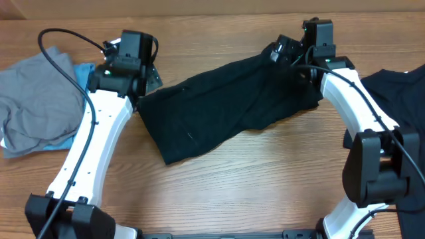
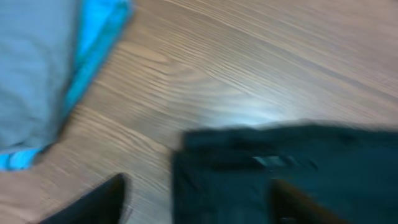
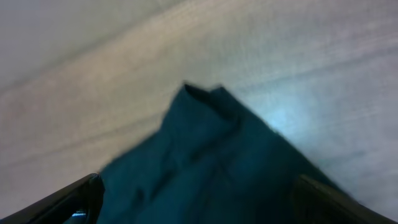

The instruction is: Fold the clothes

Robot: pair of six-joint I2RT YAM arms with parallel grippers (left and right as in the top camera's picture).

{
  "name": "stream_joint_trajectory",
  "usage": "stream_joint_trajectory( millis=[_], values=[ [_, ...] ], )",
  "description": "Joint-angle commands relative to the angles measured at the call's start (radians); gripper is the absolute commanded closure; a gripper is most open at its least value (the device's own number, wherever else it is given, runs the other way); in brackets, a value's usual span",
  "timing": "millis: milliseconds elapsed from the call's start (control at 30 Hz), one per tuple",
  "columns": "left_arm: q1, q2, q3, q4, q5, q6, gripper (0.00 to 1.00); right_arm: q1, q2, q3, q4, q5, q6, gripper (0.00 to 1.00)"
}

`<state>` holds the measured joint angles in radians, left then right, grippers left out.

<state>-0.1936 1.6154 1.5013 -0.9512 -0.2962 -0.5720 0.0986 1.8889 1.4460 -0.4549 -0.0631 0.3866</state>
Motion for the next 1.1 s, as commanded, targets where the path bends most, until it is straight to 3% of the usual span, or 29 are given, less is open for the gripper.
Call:
stream_joint_trajectory(
  millis=[0,33,67,133,200,333,567,867,1067],
  values=[
    [0.003,-0.011,0.019,-0.041,0.388,0.056,0.8,-0.003,-0.065,0.034,-0.119,-0.034,-0.067,0.11],
    [0.003,-0.008,0.012,-0.052,0.447,0.066,0.91,-0.003,-0.064,0.034,-0.157,-0.051,-0.085,0.29],
    [0.003,-0.004,0.006,-0.067,0.496,0.073,0.96,-0.003,-0.064,0.034,-0.195,-0.071,-0.1,0.48],
    [0.001,0.008,-0.006,-0.094,0.579,0.08,0.96,-0.003,-0.065,0.035,-0.262,-0.129,-0.103,0.76],
    [-0.011,0.028,-0.035,-0.096,0.683,0.129,0.96,-0.003,-0.065,0.034,-0.363,-0.232,-0.104,0.96],
    [-0.05,0.079,-0.086,-0.083,0.741,0.132,0.96,-0.003,-0.064,0.034,-0.505,-0.274,-0.103,0.96],
    [-0.13,0.199,-0.129,0.057,0.872,0.146,0.96,0.013,-0.064,0.032,-0.55,-0.301,-0.108,0.96],
    [-0.159,0.327,-0.129,0.12,0.861,0.146,0.96,0.044,-0.063,-0.02,-0.526,-0.402,-0.204,0.96],
    [-0.16,0.386,-0.132,0.114,0.779,0.146,0.96,0.045,-0.062,-0.114,-0.416,-0.408,-0.213,0.96]
  ],
)
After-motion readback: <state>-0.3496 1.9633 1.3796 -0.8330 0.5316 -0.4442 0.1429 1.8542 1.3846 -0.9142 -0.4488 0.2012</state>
